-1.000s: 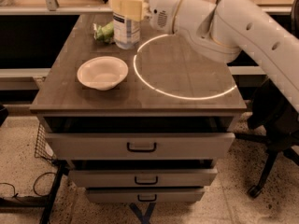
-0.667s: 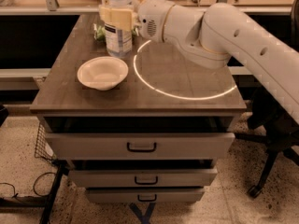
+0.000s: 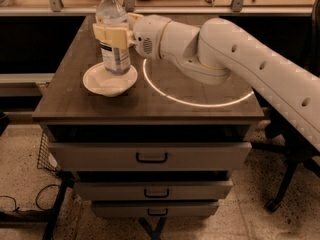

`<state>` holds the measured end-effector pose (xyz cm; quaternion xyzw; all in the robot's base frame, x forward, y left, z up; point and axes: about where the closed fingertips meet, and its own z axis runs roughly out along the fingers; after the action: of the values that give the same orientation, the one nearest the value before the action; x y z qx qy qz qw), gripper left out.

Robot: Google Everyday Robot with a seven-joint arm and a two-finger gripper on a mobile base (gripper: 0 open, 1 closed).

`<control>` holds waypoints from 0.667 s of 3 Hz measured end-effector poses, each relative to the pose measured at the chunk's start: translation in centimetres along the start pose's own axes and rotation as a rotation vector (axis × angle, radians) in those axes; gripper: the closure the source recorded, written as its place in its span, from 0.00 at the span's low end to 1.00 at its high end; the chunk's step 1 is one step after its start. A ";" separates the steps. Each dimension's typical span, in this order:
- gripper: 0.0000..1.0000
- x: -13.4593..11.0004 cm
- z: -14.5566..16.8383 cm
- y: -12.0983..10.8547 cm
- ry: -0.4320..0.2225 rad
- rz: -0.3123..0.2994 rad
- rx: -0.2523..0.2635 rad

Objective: Place blue plastic bottle into paper bowl

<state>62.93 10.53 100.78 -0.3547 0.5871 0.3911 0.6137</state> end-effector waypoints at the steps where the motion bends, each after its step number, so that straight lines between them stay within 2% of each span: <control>1: 1.00 0.3 0.4 0.4 -0.004 0.017 -0.010; 2: 1.00 1.6 1.5 0.8 -0.028 0.038 -0.026</control>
Offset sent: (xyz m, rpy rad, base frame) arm -0.0039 0.0137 -0.0155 0.0501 0.0300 0.0183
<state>62.90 12.31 99.32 -0.3459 0.5800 0.4152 0.6096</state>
